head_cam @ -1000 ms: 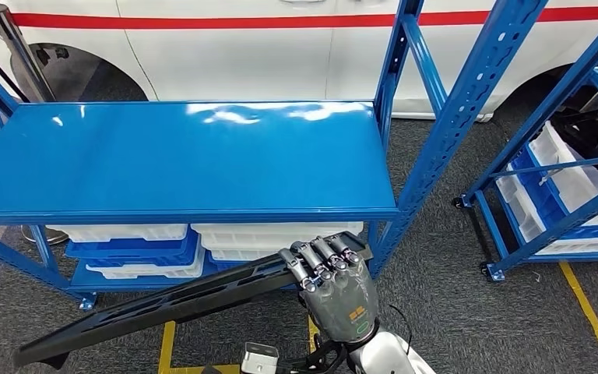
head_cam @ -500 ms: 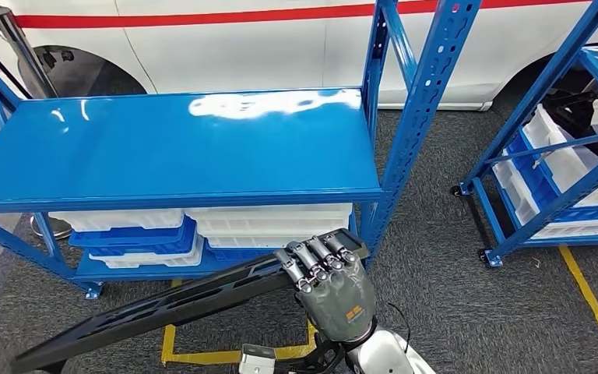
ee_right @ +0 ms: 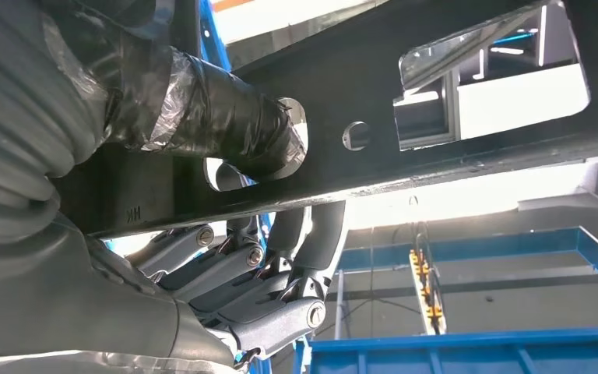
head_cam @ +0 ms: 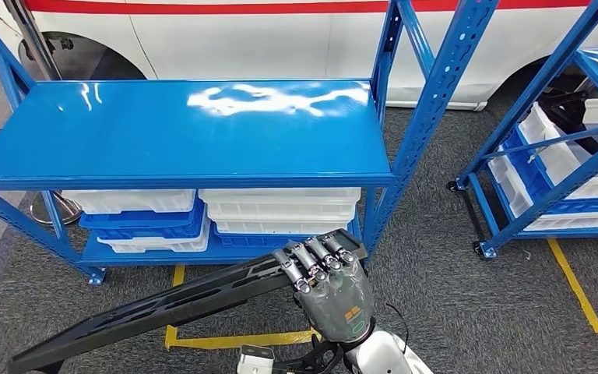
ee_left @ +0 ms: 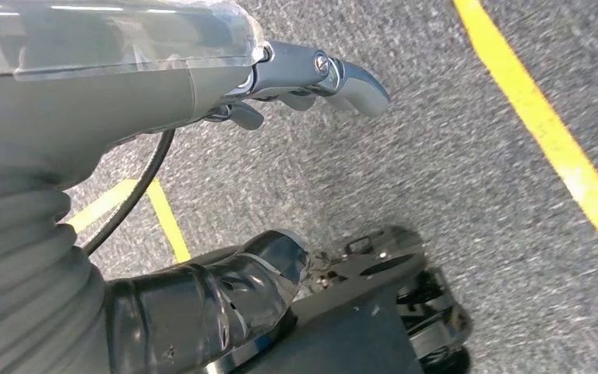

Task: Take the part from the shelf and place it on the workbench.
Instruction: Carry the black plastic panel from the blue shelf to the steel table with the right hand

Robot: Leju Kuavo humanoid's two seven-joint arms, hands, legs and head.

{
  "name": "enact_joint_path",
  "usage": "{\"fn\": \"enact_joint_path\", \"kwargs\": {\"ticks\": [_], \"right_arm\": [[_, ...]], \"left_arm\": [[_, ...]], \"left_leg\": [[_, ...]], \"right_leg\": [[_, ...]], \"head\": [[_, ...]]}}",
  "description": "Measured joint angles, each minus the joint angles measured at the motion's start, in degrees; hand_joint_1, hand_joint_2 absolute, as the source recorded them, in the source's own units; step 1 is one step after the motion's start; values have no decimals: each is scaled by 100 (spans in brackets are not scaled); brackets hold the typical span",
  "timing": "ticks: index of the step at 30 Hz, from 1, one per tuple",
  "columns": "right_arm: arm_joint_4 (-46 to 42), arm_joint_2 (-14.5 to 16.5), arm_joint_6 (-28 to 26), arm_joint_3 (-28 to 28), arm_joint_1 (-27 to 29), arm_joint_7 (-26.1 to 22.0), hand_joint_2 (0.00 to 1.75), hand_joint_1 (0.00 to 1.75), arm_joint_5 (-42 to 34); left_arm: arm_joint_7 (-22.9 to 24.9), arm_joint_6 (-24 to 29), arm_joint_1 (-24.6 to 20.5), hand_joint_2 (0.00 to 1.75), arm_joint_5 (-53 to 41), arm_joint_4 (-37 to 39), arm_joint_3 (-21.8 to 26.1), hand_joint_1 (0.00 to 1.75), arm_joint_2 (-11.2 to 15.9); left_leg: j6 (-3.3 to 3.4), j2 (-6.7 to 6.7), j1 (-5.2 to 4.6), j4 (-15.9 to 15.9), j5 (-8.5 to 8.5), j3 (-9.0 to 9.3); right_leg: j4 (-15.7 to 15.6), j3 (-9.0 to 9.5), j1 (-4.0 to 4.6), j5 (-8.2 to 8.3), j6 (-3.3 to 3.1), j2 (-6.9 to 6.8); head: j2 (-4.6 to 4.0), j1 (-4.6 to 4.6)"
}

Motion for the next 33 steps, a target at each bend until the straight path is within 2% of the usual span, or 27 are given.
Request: {"fn": "enact_joint_path", "kwargs": {"ticks": [1,2,3,4,6,8,9,10,12,13,14,15,16,18,19,20,22,23,24,26,28,29,30,31,32,33], "right_arm": [[4,1,0,0,2,-21,175,175,-5],[7,1,0,0,-1,-45,175,175,-11],[7,3,0,0,-2,-65,175,175,-16],[8,4,0,0,-2,-79,175,175,-20],[13,7,0,0,-2,-95,175,175,-26],[24,14,0,0,-4,-116,175,175,-33],[31,22,0,0,-5,-132,175,175,-39],[40,32,0,0,-5,-152,175,175,-49],[63,44,0,0,-1,-187,175,175,-87],[76,46,0,0,3,-203,175,175,-112],[92,46,0,0,6,-219,175,175,-136],[107,46,0,0,9,-235,175,175,-155],[119,46,0,0,13,-252,175,175,-167],[132,50,0,-1,15,-290,175,175,-206],[135,54,0,-1,15,-316,175,175,-242],[139,58,0,-2,15,-347,175,175,-288],[155,72,0,-3,17,-417,175,175,-398],[167,77,0,-5,20,-452,175,175,-451],[178,81,0,-10,24,-492,175,175,-504],[194,81,0,-21,32,-571,175,175,-587],[208,81,0,-25,46,-627,175,175,-633],[218,81,0,-26,57,-650,175,175,-649],[231,81,0,-28,70,-677,175,175,-669],[246,81,0,-30,80,-713,175,175,-700],[263,83,0,-31,87,-752,175,175,-738],[279,85,0,-32,89,-791,175,175,-779]], "left_arm": [[0,-1,0,175,1,0,0,0,-1],[-1,-1,1,175,3,0,0,0,-2],[-1,-1,2,175,4,0,0,0,-4],[-2,0,2,175,5,0,0,0,-5],[-6,1,-1,175,6,0,0,0,-7],[-10,4,1,175,9,0,0,0,-4],[-12,6,6,175,11,0,0,0,-4],[-14,9,10,175,13,0,0,0,-3],[-15,13,17,175,16,0,0,0,-3],[-15,14,20,175,16,0,0,0,-3],[-14,15,21,175,17,0,0,0,-3],[-14,16,22,175,18,0,1,0,-3],[-13,19,21,175,19,0,1,0,-3],[-13,24,11,175,21,0,1,0,-2],[-14,25,5,175,20,0,0,0,-2],[-14,27,0,175,19,0,0,0,-2],[-15,29,4,175,17,0,1,0,-3],[-14,30,4,175,18,0,1,0,-4],[-14,30,1,175,19,0,2,0,-4],[-15,31,-10,175,17,0,2,0,-6],[-13,32,-11,175,15,0,2,0,-6],[-10,32,-7,175,15,0,2,0,-6],[-6,32,-5,175,15,0,2,0,-5],[-3,32,-3,175,15,0,2,0,-4],[-1,33,-3,175,14,0,2,0,-5],[0,34,-4,175,14,0,2,0,-6]], "left_leg": [[-10,-1,0,30,18,-49],[-26,-3,-5,57,33,-89],[-47,-4,-9,78,49,-114],[-78,-5,-13,90,69,-130],[-153,-5,-13,84,127,-148],[-221,-17,-6,123,90,-192],[-250,-25,-3,248,-41,-249],[-277,-32,6,482,-246,-341],[-329,-35,23,1170,-704,-566],[-350,-34,31,1455,-835,-632],[-366,-34,39,1587,-863,-621],[-378,-33,47,1519,-787,-514],[-384,-33,57,1264,-649,-312],[-376,-46,60,503,-447,191],[-352,-59,51,228,-412,358],[-324,-71,38,73,-416,437],[-237,-76,28,20,-368,405],[-189,-62,34,-3,-322,381],[-129,-46,42,-25,-264,348],[-43,-21,43,-44,-156,253],[-13,-14,26,-34,-86,149],[-12,-9,18,-25,-55,97],[-13,-5,10,-11,-23,37],[-17,-2,2,9,11,-29],[-24,-3,-6,30,42,-90],[-33,-5,-13,52,68,-137]], "right_leg": [[-357,262,0,155,-16,0],[-780,547,7,242,-40,-1],[-1121,761,21,298,-65,0],[-1352,892,37,315,-89,1],[-1448,897,69,341,-135,2],[-1511,863,40,419,-211,-11],[-1541,835,21,471,-257,-20],[-1562,796,5,522,-288,-28],[-1548,684,12,600,-315,-35],[-1530,620,14,633,-312,-39],[-1506,553,14,665,-307,-42],[-1479,487,12,692,-297,-44],[-1449,428,8,716,-281,-42],[-1386,339,9,756,-235,-36],[-1365,312,13,781,-202,-34],[-1354,295,18,810,-168,-33],[-1366,281,24,883,-90,-29],[-1350,258,21,865,-59,-20],[-1261,209,19,757,-36,-11],[-814,33,8,318,-13,1],[-240,-141,4,-77,-2,0],[-10,-186,4,-158,0,0],[125,-176,4,-156,-3,0],[125,-86,5,-76,-13,0],[-80,110,6,72,-33,0],[-443,383,13,212,-65,0]], "head": [[0,0],[0,0],[0,-2],[0,-2],[0,-3],[0,-3],[0,-9],[0,-17],[0,-31],[0,-31],[0,-31],[0,-31],[0,-32],[0,-32],[0,-30],[0,-28],[0,-22],[0,-23],[0,-19],[0,-11],[0,-8],[0,-9],[0,-9],[0,-10],[0,-10],[0,-10]]}}
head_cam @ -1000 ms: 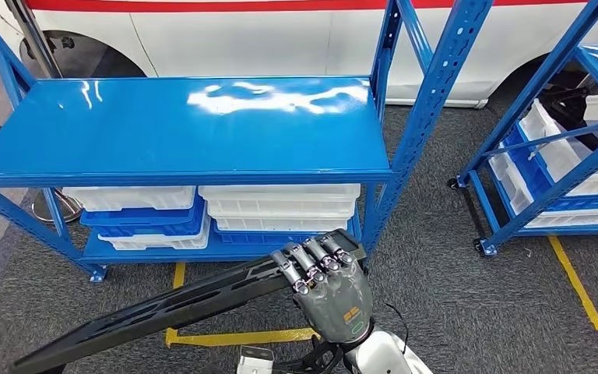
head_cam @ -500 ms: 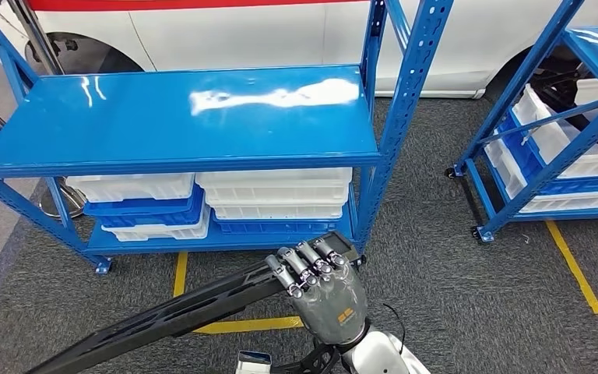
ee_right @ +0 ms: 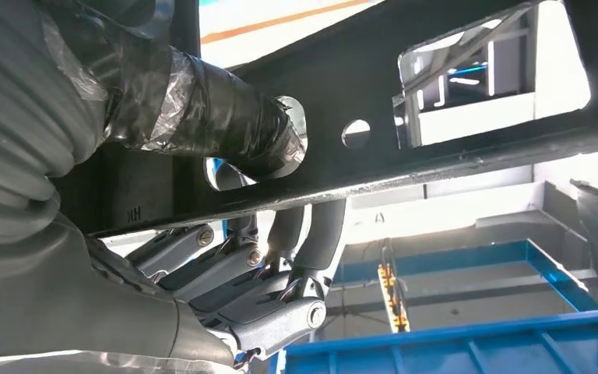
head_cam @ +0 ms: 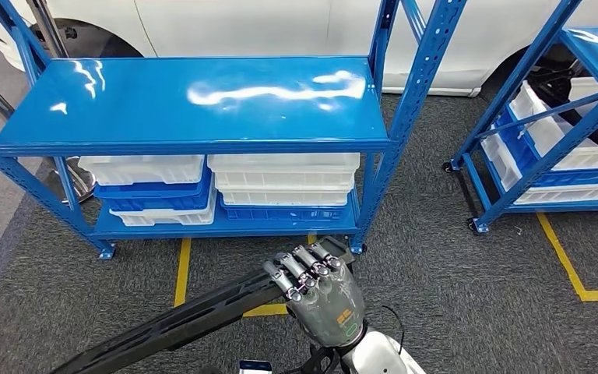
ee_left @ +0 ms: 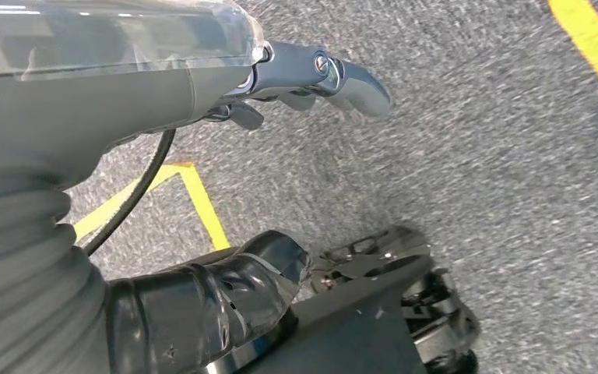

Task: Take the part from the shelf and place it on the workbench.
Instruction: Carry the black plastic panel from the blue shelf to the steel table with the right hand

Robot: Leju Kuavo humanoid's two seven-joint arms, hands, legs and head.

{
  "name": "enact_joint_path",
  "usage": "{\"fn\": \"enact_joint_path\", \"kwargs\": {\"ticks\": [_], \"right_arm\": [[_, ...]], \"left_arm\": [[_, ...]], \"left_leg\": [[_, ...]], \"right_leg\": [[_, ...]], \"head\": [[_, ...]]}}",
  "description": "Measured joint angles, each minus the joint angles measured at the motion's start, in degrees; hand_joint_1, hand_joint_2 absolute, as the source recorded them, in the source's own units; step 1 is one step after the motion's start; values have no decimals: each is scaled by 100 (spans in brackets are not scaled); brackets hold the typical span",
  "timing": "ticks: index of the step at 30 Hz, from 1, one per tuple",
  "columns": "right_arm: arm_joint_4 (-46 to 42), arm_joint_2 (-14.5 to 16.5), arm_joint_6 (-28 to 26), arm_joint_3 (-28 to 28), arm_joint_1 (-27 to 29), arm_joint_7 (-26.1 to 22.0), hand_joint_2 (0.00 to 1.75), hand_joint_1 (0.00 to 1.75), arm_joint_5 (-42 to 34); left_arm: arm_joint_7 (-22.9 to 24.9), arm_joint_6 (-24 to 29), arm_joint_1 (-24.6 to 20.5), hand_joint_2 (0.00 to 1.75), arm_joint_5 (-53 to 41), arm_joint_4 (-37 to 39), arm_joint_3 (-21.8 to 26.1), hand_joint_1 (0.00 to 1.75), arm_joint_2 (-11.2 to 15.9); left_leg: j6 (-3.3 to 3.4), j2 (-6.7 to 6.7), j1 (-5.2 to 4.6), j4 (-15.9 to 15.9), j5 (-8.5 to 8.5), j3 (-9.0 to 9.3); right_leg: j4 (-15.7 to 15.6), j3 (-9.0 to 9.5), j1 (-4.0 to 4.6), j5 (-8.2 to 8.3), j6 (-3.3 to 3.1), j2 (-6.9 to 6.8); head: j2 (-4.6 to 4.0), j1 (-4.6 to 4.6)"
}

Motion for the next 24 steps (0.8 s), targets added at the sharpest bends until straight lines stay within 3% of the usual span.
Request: {"fn": "enact_joint_path", "kwargs": {"ticks": [2,4,6,7,9,11,12,13,14,16,18,20,22,24], "right_arm": [[28,16,0,1,-5,-67,175,175,-75],[49,38,0,1,-10,-104,175,175,-120],[72,56,0,1,-13,-123,175,175,-144],[84,68,0,1,-15,-128,175,175,-153],[106,102,0,2,-16,-137,175,175,-174],[129,127,0,3,-13,-145,175,175,-196],[142,133,0,3,-13,-147,175,175,-203],[155,137,0,3,-13,-150,175,175,-207],[164,139,0,3,-12,-153,175,175,-208],[171,143,0,3,-12,-163,175,175,-213],[172,149,0,3,-13,-169,175,175,-220],[172,158,0,4,-15,-173,175,175,-233],[175,165,0,5,-15,-180,175,175,-264],[184,168,0,6,-14,-184,175,175,-311]], "left_arm": [[-1,2,-1,175,-1,0,0,0,-3],[-1,4,-4,175,-2,0,-1,0,-4],[0,12,-3,175,-3,0,-1,0,-3],[0,18,-2,175,-3,0,-1,0,-2],[2,26,5,175,-5,0,0,0,-1],[3,31,12,175,-9,0,0,0,-1],[3,32,12,175,-10,0,0,0,-1],[3,32,12,175,-10,0,0,0,0],[3,32,12,175,-10,0,0,0,1],[3,32,4,175,-10,0,0,0,3],[3,32,-6,175,-13,0,0,0,3],[2,32,-4,175,-14,0,0,0,3],[1,32,3,175,-14,0,0,0,3],[-8,32,-2,175,-14,0,0,0,2]], "left_leg": [[-42,-4,-18,28,54,-59],[-109,-2,-14,23,124,-84],[-183,-9,-7,19,159,-110],[-213,-18,-5,84,70,-151],[-264,-35,17,506,-361,-304],[-309,-36,36,1219,-813,-492],[-327,-35,43,1475,-886,-523],[-339,-34,48,1541,-828,-461],[-346,-34,53,1398,-683,-303],[-344,-37,65,679,-439,198],[-315,-52,51,94,-461,574],[-258,-69,25,-55,-500,625],[-164,-65,31,-79,-432,552],[-49,-47,48,-106,-338,479]], "right_leg": [[-749,496,36,83,-71,-1],[-1059,649,80,51,-113,-1],[-1123,603,68,138,-152,-10],[-1149,566,49,195,-188,-21],[-1183,464,24,310,-243,-41],[-1170,326,29,405,-258,-49],[-1154,255,30,449,-252,-54],[-1129,179,28,490,-242,-60],[-1098,108,23,522,-229,-63],[-1026,-12,15,571,-191,-61],[-981,-74,25,611,-142,-58],[-979,-94,37,673,-85,-58],[-982,-117,36,730,-22,-50],[-798,-222,31,529,30,-28]], "head": [[0,1],[0,0],[0,2],[0,0],[0,-4],[0,-8],[0,-8],[0,-9],[0,-9],[0,-10],[0,-8],[0,-3],[0,-1],[0,3]]}}
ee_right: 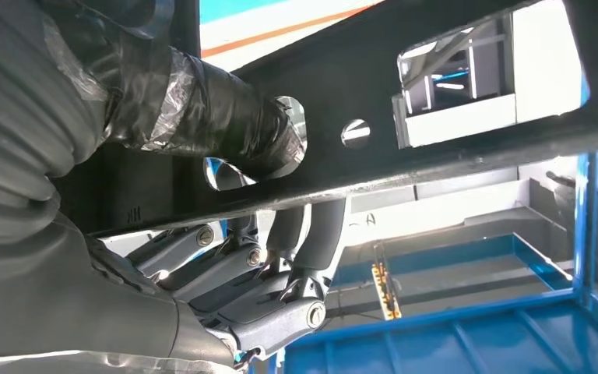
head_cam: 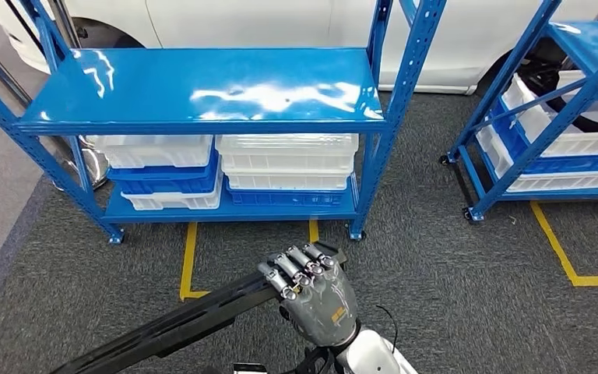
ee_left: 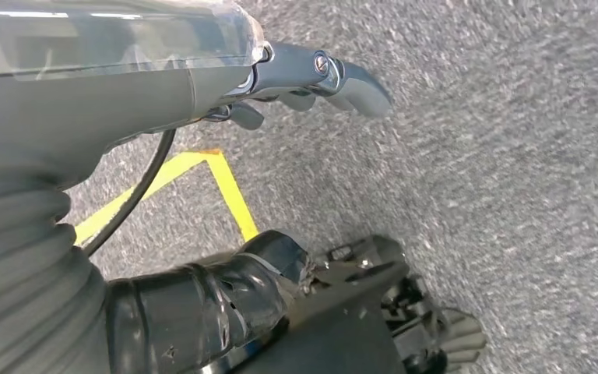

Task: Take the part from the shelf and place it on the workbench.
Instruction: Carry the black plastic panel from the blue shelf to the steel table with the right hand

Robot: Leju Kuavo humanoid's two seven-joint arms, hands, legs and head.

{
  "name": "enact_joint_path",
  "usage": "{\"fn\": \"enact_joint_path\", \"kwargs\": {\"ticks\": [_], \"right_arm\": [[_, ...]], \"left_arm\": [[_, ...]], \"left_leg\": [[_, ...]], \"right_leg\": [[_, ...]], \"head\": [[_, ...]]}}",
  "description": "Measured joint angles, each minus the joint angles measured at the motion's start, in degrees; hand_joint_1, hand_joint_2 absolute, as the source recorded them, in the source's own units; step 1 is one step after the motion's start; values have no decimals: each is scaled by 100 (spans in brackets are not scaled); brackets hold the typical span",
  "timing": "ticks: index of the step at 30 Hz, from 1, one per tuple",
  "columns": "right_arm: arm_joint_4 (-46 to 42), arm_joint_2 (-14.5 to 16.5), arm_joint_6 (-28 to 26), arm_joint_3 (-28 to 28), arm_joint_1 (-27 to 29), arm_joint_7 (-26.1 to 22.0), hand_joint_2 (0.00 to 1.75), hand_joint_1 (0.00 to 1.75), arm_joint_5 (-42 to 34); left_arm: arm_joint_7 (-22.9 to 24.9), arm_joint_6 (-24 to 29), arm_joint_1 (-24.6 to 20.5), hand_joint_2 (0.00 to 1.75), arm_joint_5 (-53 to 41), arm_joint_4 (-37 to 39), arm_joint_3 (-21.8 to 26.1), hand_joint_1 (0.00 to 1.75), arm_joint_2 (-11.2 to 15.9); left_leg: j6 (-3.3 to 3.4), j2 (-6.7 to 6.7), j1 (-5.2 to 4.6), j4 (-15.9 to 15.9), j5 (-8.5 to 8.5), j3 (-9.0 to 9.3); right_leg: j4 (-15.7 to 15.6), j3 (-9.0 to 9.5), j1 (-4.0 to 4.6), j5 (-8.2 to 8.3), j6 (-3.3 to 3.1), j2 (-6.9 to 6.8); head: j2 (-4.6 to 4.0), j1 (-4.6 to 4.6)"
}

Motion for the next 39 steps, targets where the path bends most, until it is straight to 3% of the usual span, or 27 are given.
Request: {"fn": "enact_joint_path", "kwargs": {"ticks": [3,4,5,6,9,10,12,14,16,18,19,20,21,23,25,27,29,31,32,35,36,37,39], "right_arm": [[34,-3,0,3,3,1,175,175,-81],[50,-8,0,4,5,1,175,175,-106],[63,-14,0,4,7,2,175,175,-127],[73,-21,0,4,9,2,175,175,-146],[80,-28,-1,5,7,2,175,175,-187],[79,-28,-2,6,4,4,175,175,-194],[78,-28,-2,6,3,13,175,175,-199],[77,-28,-2,6,4,21,175,175,-201],[77,-27,-1,7,5,24,175,175,-201],[82,-27,0,8,13,33,175,175,-201],[88,-28,0,8,19,40,175,175,-201],[96,-28,0,8,26,46,175,175,-201],[102,-28,0,8,31,50,175,175,-201],[108,-28,0,8,38,53,175,175,-200],[108,-28,-1,8,37,57,175,175,-199],[107,-28,-2,8,39,63,175,175,-199],[105,-32,-2,8,47,67,175,175,-199],[105,-38,-2,8,54,68,175,175,-200],[105,-40,-2,8,56,69,175,175,-201],[107,-50,-2,8,69,77,175,175,-208],[108,-58,-2,8,79,81,175,175,-213],[108,-67,-2,8,89,84,175,175,-219],[107,-80,-2,8,101,85,175,175,-224]], "left_arm": [[-24,3,-1,175,1,0,0,0,-1],[-26,7,3,175,2,0,0,0,-1],[-26,11,7,175,3,0,0,0,-1],[-26,15,9,175,4,0,0,0,-1],[-26,20,14,175,5,0,0,0,-3],[-26,21,18,175,4,0,0,0,-3],[-26,23,17,175,4,0,0,0,-5],[-27,26,8,175,4,0,0,0,-5],[-27,31,10,175,4,0,0,0,-5],[-26,33,24,175,4,0,0,0,-4],[-25,33,31,175,3,0,0,0,-3],[-25,33,38,175,3,0,0,0,-1],[-24,33,42,175,2,0,0,0,1],[-24,33,46,175,2,0,0,0,4],[-24,33,53,175,2,0,0,0,6],[-24,33,56,175,1,0,0,0,7],[-23,33,52,175,0,0,0,0,7],[-23,33,50,175,-1,0,0,0,6],[-23,33,50,175,-2,0,0,0,6],[-24,31,67,175,-2,0,0,0,8],[-24,29,70,175,-2,0,0,0,9],[-24,26,68,175,-2,0,0,0,10],[-24,21,57,175,-3,0,0,0,10]], "left_leg": [[90,22,-23,4,134,-167],[98,37,-38,15,170,-223],[103,55,-53,28,198,-272],[105,77,-70,44,220,-315],[85,167,-114,79,255,-374],[65,209,-118,81,268,-373],[7,297,-113,63,303,-365],[-63,300,-107,87,269,-380],[-132,162,-95,409,-2,-510],[-191,53,-62,1130,-423,-789],[-217,39,-44,1465,-555,-910],[-240,36,-25,1639,-578,-956],[-259,32,-7,1571,-477,-887],[-290,-80,40,872,-135,-485],[-293,-298,66,249,23,-133],[-256,-362,58,113,0,-70],[-183,-252,76,67,19,-86],[-108,-148,91,25,57,-87],[-80,-97,83,20,66,-94],[-40,107,56,25,72,-127],[-39,181,51,30,70,-132],[-39,250,47,36,67,-134],[-54,368,44,49,48,-120]], "right_leg": [[976,-332,-6,-697,40,14],[1267,-397,-5,-803,41,14],[1370,-372,-3,-791,30,13],[1248,-233,2,-691,6,10],[95,540,76,-391,-128,-135],[-165,689,113,-365,-167,-194],[-318,732,160,-340,-218,-205],[-408,724,124,-261,-273,-128],[-475,702,68,-176,-320,-60],[-464,638,60,-139,-332,13],[-445,603,56,-127,-326,58],[-423,574,50,-118,-319,108],[-395,548,39,-112,-309,164],[-328,501,10,-115,-277,285],[-256,433,1,-115,-216,401],[-224,365,4,-80,-136,510],[-204,320,1,-64,-70,562],[-63,244,6,-171,-29,411],[155,144,2,-312,-10,284],[1221,-349,-14,-811,53,94],[1408,-427,-20,-840,62,82],[1372,-394,-25,-759,63,69],[690,-19,-18,-387,31,-59]], "head": [[0,6],[0,6],[0,5],[0,6],[0,4],[0,4],[0,5],[0,5],[0,2],[0,1],[0,1],[0,1],[0,1],[0,2],[0,1],[0,1],[-1,2],[-1,10],[0,16],[0,27],[0,27],[0,27],[0,28]]}}
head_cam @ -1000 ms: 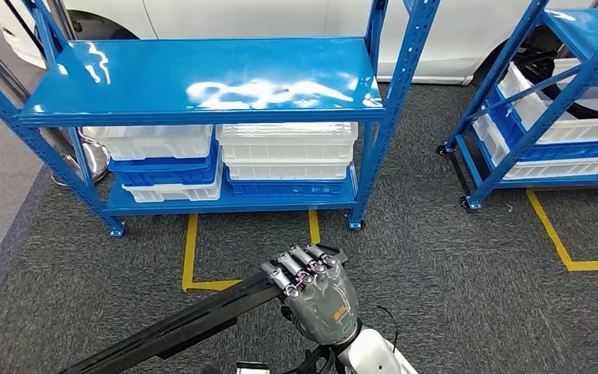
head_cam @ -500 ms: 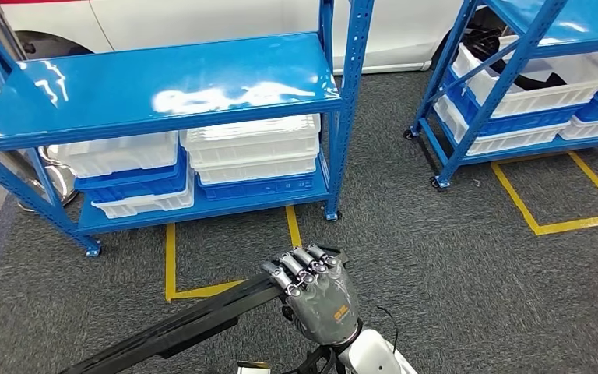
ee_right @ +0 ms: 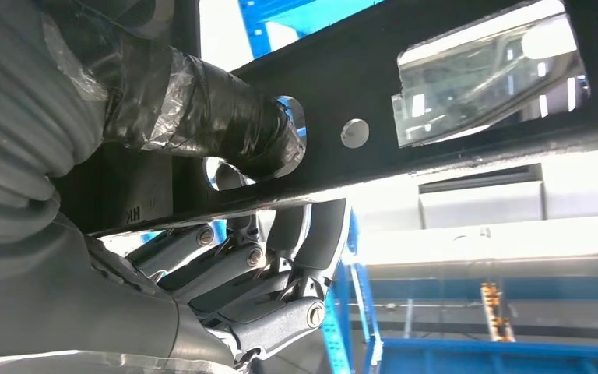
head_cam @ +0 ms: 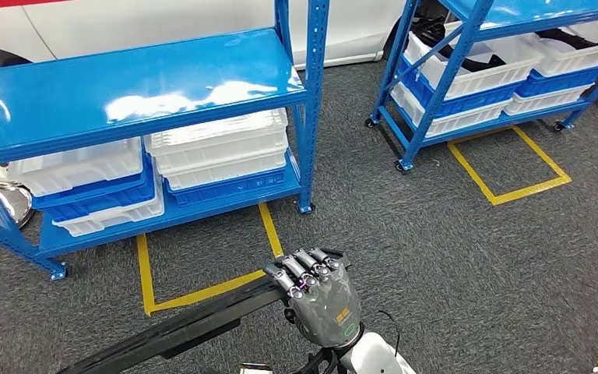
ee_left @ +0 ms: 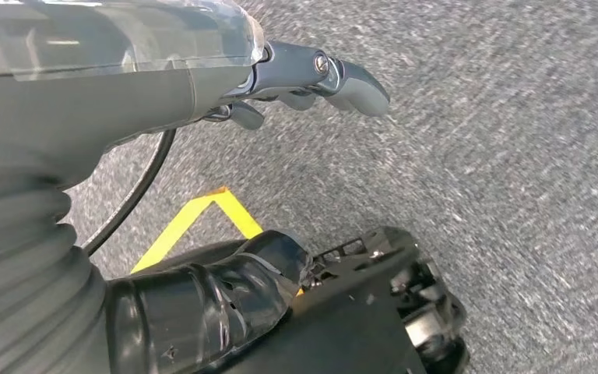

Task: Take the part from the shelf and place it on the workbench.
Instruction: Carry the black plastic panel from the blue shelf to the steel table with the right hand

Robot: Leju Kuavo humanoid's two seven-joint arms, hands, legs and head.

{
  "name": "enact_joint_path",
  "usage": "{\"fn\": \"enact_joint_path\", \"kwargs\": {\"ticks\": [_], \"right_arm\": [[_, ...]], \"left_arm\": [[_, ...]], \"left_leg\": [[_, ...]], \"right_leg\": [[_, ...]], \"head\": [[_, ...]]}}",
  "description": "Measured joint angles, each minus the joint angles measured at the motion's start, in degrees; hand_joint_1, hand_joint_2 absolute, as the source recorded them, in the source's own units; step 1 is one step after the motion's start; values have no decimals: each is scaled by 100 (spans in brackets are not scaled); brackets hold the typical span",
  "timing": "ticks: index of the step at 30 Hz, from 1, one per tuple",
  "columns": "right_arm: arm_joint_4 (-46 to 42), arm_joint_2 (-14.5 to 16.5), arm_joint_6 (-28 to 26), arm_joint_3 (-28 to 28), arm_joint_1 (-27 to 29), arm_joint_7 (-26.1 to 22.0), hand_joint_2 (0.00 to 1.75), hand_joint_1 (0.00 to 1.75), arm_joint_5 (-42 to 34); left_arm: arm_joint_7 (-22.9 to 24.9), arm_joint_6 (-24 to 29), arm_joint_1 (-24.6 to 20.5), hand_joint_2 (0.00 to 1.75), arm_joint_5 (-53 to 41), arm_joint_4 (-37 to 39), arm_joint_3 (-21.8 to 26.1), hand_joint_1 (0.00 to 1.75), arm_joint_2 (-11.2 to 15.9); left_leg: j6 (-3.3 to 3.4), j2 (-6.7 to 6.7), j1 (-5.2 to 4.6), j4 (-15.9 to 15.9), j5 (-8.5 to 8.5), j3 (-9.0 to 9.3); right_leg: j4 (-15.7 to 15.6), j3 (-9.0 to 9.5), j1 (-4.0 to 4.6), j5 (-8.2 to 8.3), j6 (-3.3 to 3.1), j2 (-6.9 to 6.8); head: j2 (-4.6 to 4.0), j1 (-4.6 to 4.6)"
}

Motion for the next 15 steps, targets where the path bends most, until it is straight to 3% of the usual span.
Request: {"fn": "enact_joint_path", "kwargs": {"ticks": [2,3,6,8,10,12,13,15], "right_arm": [[-3,-2,0,0,-3,0,175,175,-3],[-4,-2,0,0,-3,0,175,175,-5],[-12,-5,0,-2,6,-1,175,175,-13],[-23,-4,0,-4,11,-9,175,175,-13],[-29,-2,0,-4,20,-25,175,175,-10],[-29,-1,0,-6,40,-33,175,175,-3],[-29,-1,0,-8,50,-33,175,175,4],[-30,-1,0,-10,63,-34,175,175,18]], "left_arm": [[0,-1,-5,175,0,0,0,0,0],[0,-1,-6,175,0,0,0,0,0],[0,-1,-21,175,0,0,0,0,1],[-2,-1,-30,175,-1,0,-1,0,3],[-2,-2,-19,175,-1,0,-2,0,5],[1,-2,3,175,-1,0,-1,0,8],[2,-1,11,175,-1,0,-1,0,10],[1,0,11,175,0,0,0,0,17]], "left_leg": [[-42,97,-25,18,-27,10],[-66,146,-38,22,-36,13],[-141,256,-45,25,-67,27],[-185,34,-25,269,-267,-74],[-206,-251,-14,946,-635,-384],[-216,-324,-13,1584,-826,-691],[-215,-333,-13,1647,-763,-733],[-193,-406,-10,1093,-350,-502]], "right_leg": [[-698,354,63,217,-62,-238],[-854,417,95,235,-91,-304],[-921,391,105,254,-176,-168],[-962,391,68,293,-251,-51],[-971,384,60,313,-299,71],[-959,375,72,318,-313,218],[-949,374,77,319,-314,299],[-916,374,75,314,-307,460]], "head": [[0,0],[0,0],[0,-2],[0,-4],[0,-5],[-1,-5],[-1,-5],[0,-6]]}}
